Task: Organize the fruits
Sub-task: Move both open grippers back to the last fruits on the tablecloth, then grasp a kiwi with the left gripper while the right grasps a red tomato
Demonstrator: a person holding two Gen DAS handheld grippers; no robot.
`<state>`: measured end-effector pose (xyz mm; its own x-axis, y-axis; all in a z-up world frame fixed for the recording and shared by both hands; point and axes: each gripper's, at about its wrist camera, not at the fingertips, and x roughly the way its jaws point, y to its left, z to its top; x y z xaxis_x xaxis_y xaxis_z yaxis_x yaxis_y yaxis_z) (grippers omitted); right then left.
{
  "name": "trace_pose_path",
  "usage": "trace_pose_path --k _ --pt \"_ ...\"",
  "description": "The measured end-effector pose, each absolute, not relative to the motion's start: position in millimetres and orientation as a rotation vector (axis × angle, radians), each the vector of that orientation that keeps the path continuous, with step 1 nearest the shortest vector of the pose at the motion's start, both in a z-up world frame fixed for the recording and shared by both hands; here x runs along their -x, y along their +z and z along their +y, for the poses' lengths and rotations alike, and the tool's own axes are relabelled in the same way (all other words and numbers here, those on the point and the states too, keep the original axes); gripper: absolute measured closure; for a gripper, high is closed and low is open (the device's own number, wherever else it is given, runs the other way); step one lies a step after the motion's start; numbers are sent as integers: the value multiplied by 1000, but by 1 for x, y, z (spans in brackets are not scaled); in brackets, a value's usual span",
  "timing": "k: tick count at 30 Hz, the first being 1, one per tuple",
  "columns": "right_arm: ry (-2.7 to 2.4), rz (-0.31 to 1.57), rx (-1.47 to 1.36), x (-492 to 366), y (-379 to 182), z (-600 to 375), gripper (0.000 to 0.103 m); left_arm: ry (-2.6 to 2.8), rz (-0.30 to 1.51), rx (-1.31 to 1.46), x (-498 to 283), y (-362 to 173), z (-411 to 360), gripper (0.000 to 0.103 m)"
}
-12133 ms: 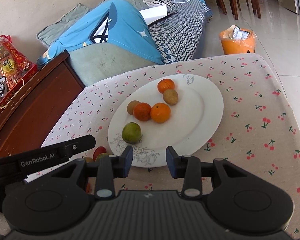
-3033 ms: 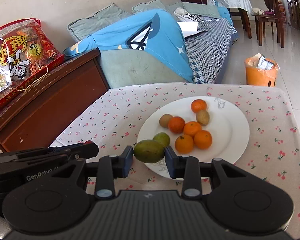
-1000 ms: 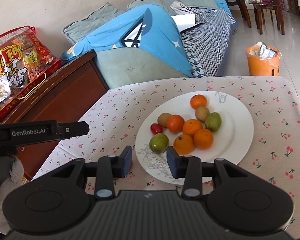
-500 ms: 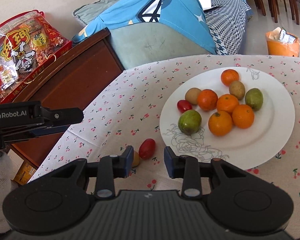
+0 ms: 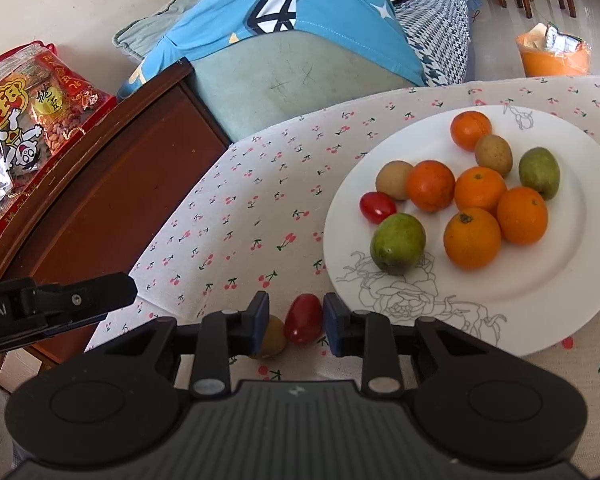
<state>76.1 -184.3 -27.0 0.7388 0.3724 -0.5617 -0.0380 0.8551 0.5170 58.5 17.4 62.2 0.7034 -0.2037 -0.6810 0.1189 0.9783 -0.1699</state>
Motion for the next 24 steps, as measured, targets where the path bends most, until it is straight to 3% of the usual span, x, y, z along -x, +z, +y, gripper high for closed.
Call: trace_pose_path --k 6,24 --pt "208 715 -494 -76 -28 -185 85 -184 779 122 -59 60 20 53" --pt "239 697 -222 -62 -24 -164 81 -189 799 131 -60 54 21 53"
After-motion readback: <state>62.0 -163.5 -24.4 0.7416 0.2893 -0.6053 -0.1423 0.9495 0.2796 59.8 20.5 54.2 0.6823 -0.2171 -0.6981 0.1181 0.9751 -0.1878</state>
